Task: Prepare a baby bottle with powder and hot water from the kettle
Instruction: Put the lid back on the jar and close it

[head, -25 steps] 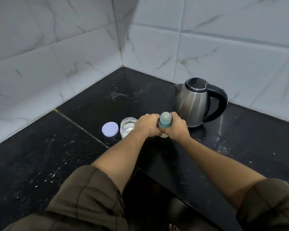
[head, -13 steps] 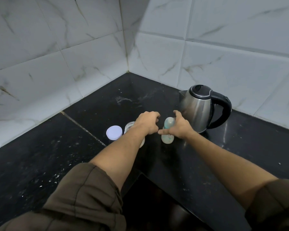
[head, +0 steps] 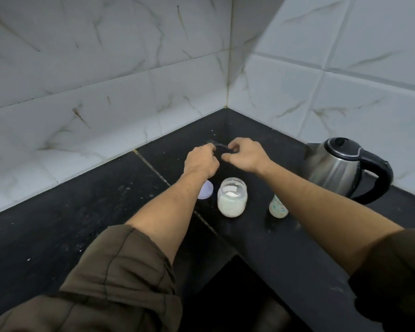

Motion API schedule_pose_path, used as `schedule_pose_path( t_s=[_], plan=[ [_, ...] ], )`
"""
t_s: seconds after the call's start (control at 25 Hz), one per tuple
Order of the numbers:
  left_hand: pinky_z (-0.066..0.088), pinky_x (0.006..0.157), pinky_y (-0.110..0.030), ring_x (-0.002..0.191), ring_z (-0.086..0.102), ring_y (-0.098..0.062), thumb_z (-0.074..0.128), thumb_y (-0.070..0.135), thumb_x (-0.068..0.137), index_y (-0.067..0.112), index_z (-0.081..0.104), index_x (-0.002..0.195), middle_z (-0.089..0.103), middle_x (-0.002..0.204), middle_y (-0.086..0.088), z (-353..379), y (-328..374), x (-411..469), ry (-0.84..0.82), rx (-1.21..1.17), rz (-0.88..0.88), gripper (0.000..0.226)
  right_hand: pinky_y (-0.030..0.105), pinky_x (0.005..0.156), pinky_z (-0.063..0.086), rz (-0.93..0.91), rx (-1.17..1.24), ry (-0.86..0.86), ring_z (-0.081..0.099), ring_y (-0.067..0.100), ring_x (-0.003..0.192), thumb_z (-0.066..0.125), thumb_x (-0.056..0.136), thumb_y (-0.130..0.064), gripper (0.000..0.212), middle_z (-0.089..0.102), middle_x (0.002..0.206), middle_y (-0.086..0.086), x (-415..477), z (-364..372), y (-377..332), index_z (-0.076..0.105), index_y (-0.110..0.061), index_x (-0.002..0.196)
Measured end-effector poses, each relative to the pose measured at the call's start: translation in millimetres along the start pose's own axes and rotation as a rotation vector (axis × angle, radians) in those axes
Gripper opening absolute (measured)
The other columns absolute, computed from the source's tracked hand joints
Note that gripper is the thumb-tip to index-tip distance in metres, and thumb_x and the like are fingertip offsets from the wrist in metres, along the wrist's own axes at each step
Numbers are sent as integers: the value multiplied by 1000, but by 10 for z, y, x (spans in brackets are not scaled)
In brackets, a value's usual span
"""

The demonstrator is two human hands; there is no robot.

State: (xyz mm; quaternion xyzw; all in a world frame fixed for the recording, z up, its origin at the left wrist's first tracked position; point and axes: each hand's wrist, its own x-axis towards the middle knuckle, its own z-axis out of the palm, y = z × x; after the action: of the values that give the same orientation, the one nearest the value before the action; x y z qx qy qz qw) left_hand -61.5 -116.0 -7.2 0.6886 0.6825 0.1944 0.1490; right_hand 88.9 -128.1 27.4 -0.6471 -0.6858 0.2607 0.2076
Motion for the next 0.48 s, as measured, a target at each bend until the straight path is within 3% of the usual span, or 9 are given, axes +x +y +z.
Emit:
schedule_pose_path(
  t_s=[0.28, 0.48],
  plan=[
    [53, 97, -39, 118, 64, -26, 52, 14, 99, 20, 57, 144, 69, 130, -4, -115, -759, -4, -37, -60, -134, 45, 36, 89, 57, -51, -337, -309, 63, 26, 114, 71, 86, -19, 58, 64, 132, 8, 318, 944, -217, 56, -14, 142],
    [52, 102, -39, 119, 64, -24, 55, 17, 100, 21, 56, 144, 69, 130, -1, -125, -984, 133, -49, -84, -154, 45, 42, 87, 56, -67, -543, -419, 60, 30, 116, 74, 84, -26, 62, 53, 135, 8, 546, 1279, -280, 51, -17, 140]
  ],
)
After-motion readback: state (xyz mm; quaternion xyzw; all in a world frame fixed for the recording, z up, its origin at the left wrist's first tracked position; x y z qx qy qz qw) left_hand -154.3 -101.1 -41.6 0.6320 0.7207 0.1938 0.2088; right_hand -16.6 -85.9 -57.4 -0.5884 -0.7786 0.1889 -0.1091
